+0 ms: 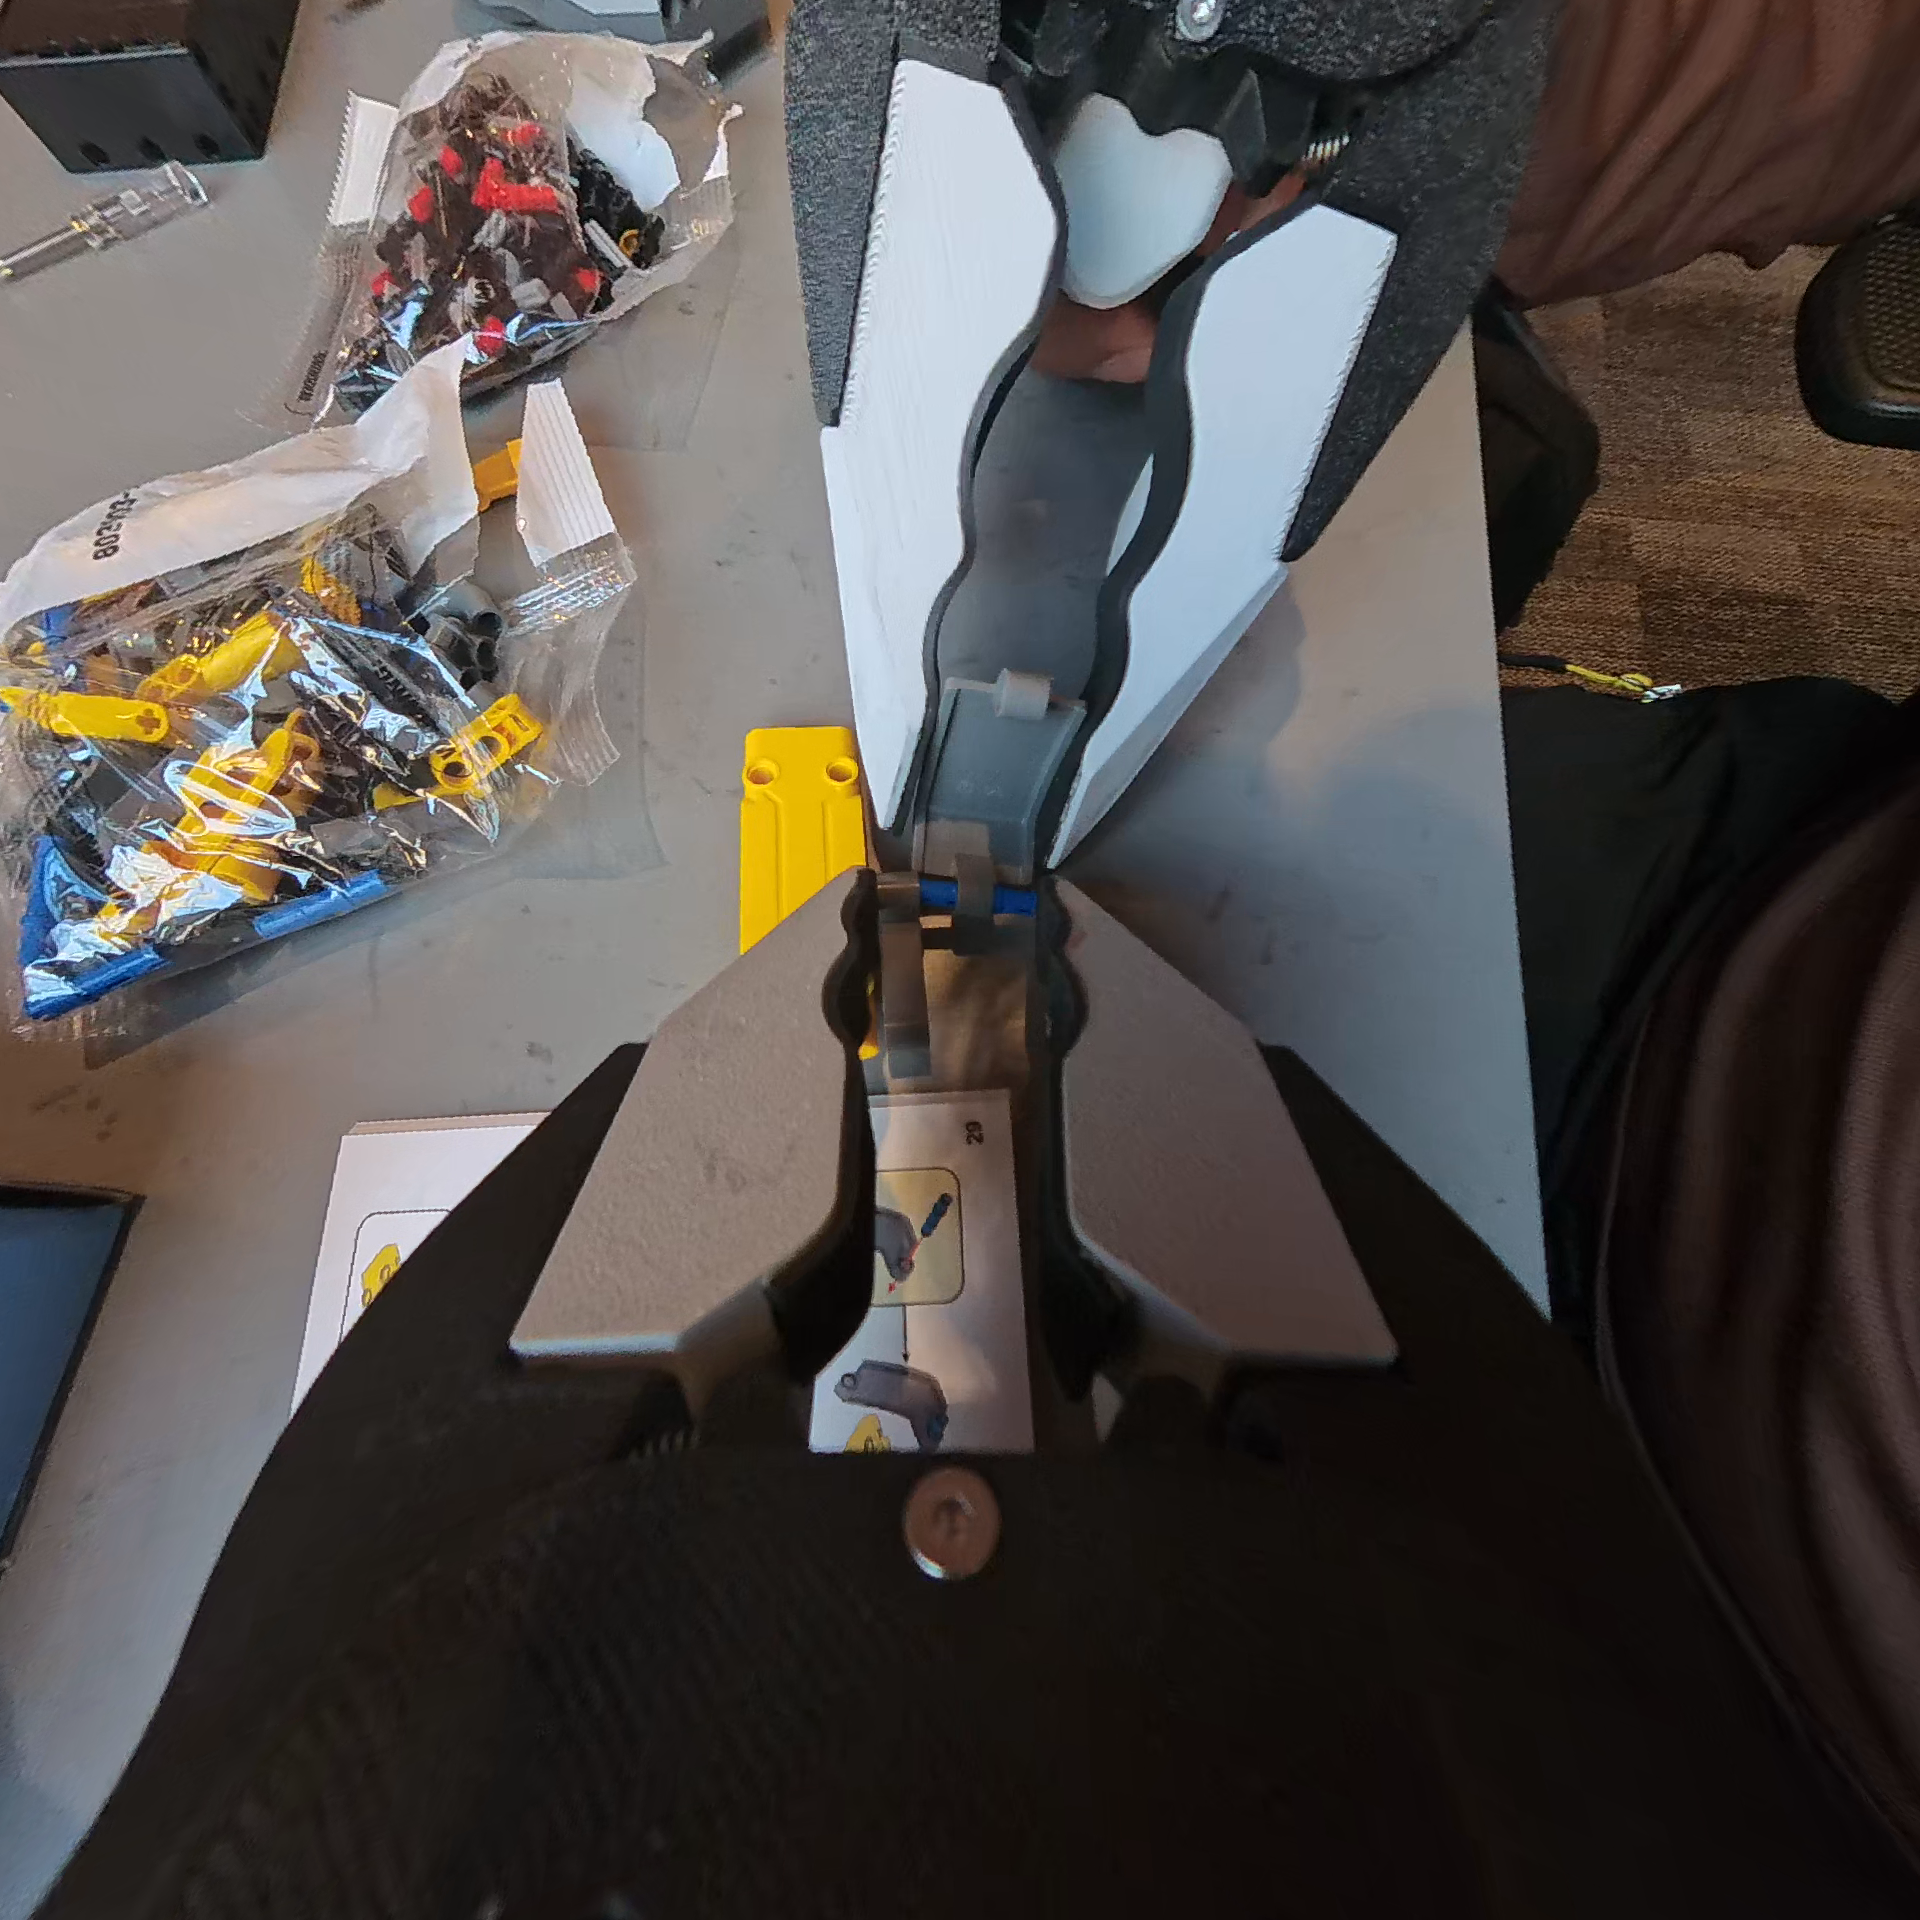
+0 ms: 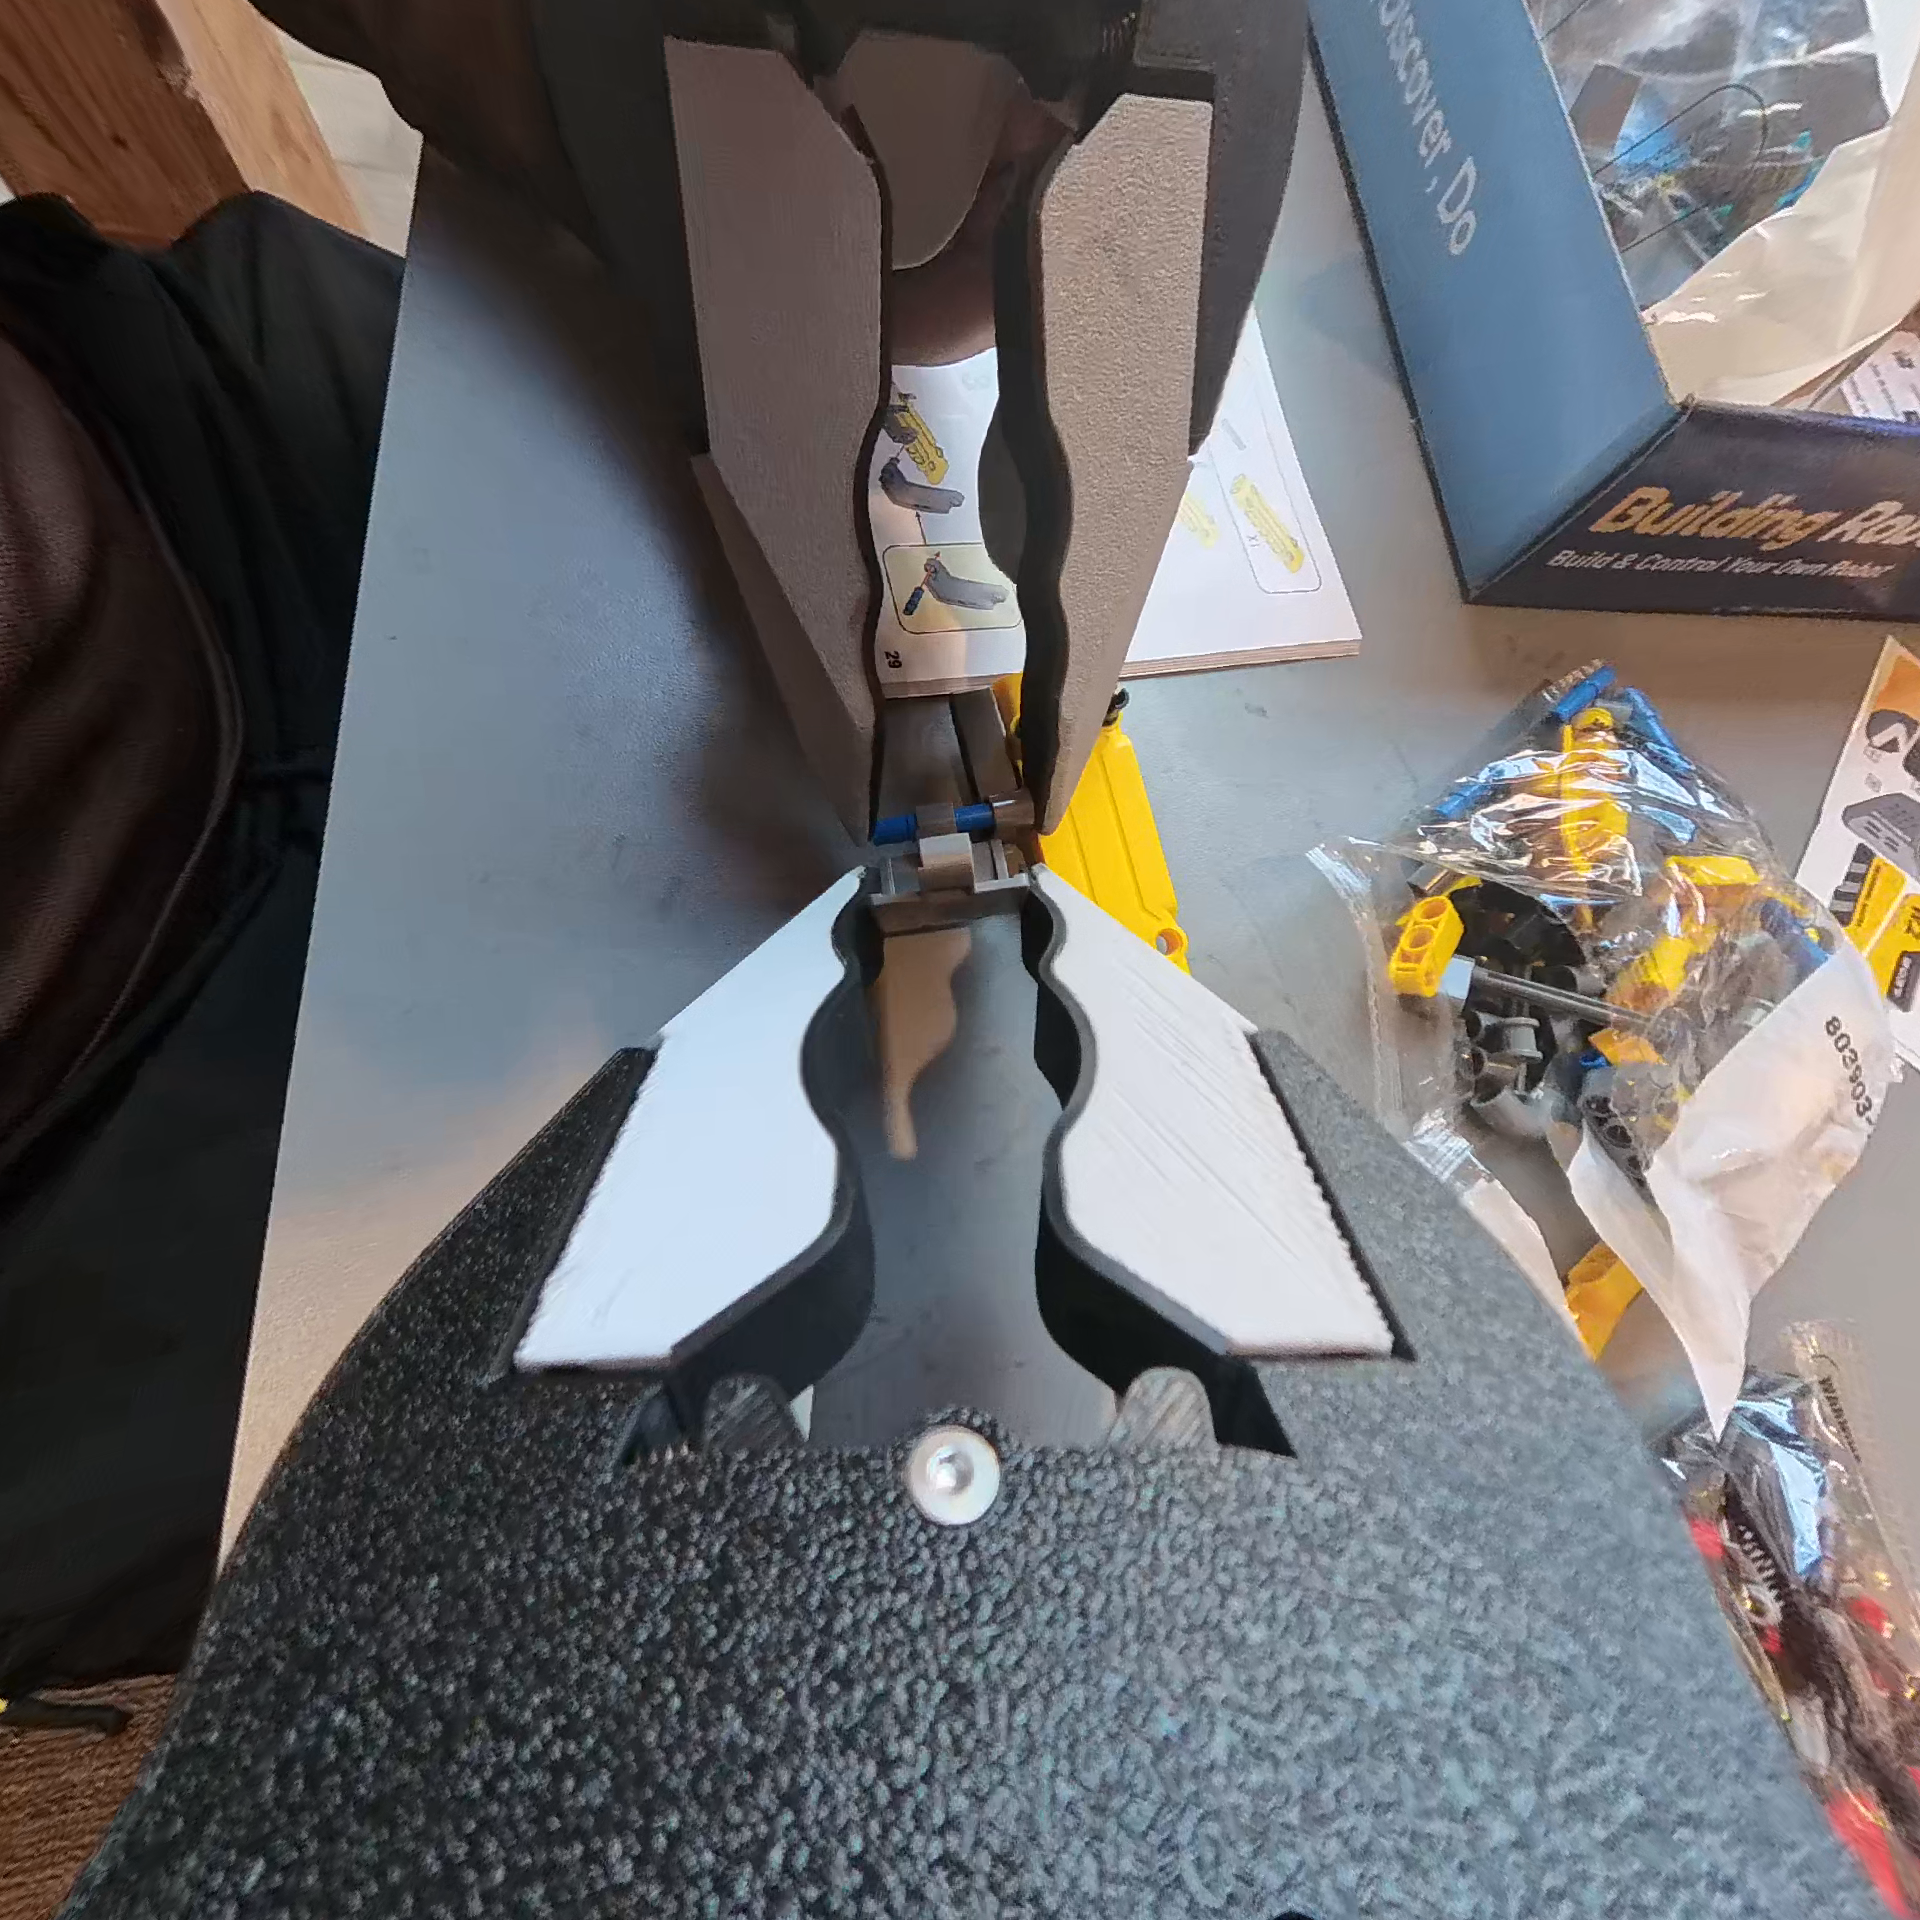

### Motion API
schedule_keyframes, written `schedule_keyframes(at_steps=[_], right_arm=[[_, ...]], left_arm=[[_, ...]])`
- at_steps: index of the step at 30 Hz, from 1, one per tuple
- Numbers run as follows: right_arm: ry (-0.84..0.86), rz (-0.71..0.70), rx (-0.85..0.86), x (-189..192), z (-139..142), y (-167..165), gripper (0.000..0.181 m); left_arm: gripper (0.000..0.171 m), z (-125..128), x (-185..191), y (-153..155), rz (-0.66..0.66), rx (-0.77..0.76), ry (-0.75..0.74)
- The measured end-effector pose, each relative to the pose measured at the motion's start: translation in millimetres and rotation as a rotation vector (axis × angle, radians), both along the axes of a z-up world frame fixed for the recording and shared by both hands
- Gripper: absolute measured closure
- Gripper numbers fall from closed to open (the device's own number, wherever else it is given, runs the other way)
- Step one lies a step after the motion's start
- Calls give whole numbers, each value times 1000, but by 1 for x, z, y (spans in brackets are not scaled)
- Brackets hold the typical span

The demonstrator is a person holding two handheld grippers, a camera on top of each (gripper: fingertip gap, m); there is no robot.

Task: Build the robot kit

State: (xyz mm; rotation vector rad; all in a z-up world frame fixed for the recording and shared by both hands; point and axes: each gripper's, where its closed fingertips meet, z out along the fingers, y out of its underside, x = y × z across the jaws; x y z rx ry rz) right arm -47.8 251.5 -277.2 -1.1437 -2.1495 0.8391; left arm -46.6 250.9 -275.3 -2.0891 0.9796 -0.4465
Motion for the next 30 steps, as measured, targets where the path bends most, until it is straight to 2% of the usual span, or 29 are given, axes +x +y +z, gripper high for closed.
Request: schedule_keyframes(at_steps=[13, 18, 22, 30], right_arm=[[-2, 25, 46, 0, 1, -2, 155], [-44, 29, -47, -1, 1, -4, 155], [-27, 23, 2, -4, 1, -1, 155], [49, 49, 51, -4, 1, -3, 154]], left_arm=[[145, 1, 0, -1, 4, -16, -15], [151, 0, 3, -5, -4, 8, 13], [151, 0, 0, -2, 32, -32, -24], [152, -1, 1, -2, 36, -12, -2]])
